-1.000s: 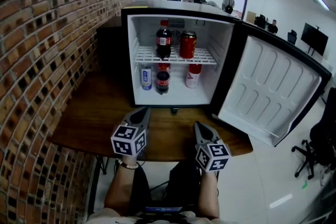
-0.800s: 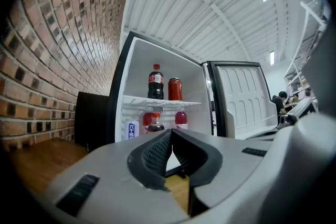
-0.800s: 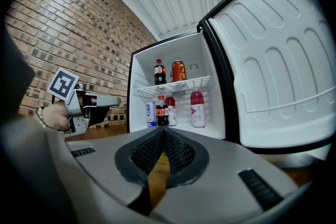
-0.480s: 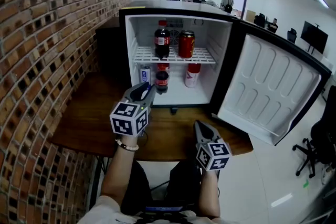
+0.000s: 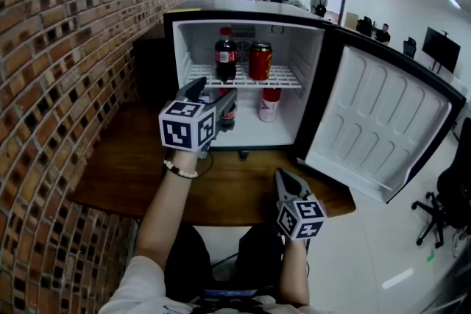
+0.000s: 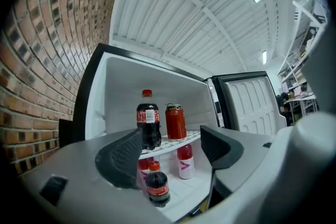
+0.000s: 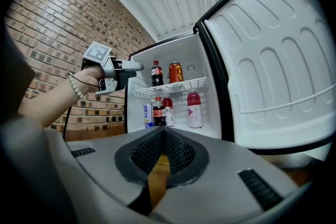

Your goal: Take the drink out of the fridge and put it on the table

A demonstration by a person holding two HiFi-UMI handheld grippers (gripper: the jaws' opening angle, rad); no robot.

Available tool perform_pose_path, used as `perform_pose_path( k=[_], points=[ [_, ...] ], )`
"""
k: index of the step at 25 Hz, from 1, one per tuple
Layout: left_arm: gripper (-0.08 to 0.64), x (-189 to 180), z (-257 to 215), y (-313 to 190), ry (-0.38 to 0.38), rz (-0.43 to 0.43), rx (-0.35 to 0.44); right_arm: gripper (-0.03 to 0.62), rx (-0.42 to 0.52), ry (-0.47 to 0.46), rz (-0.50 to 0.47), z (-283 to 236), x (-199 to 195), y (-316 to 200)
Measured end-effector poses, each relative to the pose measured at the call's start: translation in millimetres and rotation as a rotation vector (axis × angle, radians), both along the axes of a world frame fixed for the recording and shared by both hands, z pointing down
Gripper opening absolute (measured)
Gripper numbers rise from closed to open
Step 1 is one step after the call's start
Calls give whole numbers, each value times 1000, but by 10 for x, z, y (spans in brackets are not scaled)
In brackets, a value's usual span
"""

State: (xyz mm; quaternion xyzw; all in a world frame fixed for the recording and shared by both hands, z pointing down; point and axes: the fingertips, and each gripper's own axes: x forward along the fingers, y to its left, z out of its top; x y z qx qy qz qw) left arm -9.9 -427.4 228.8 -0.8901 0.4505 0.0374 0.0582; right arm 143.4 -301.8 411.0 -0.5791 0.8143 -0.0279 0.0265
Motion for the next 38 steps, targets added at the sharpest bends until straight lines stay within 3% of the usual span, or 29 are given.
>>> perform_pose_path(
  k=[6, 16, 24, 28, 38],
  points=[
    [376, 92, -190, -274, -11, 8, -29, 21, -2, -5, 9, 20, 46, -6],
    [425, 113, -271, -916, -41, -62, -96, 21, -1, -15, 11, 37, 83, -7],
    [426, 216, -353, -1263, -44, -44, -136, 21, -4, -19, 14, 59, 100, -6],
    [419, 275, -372, -1326, -72, -43, -145, 21, -6, -24, 22, 81, 139, -7],
    [310, 250, -380, -1349, -82, -51, -151, 21, -2, -27, 32, 76, 184, 10]
  ],
)
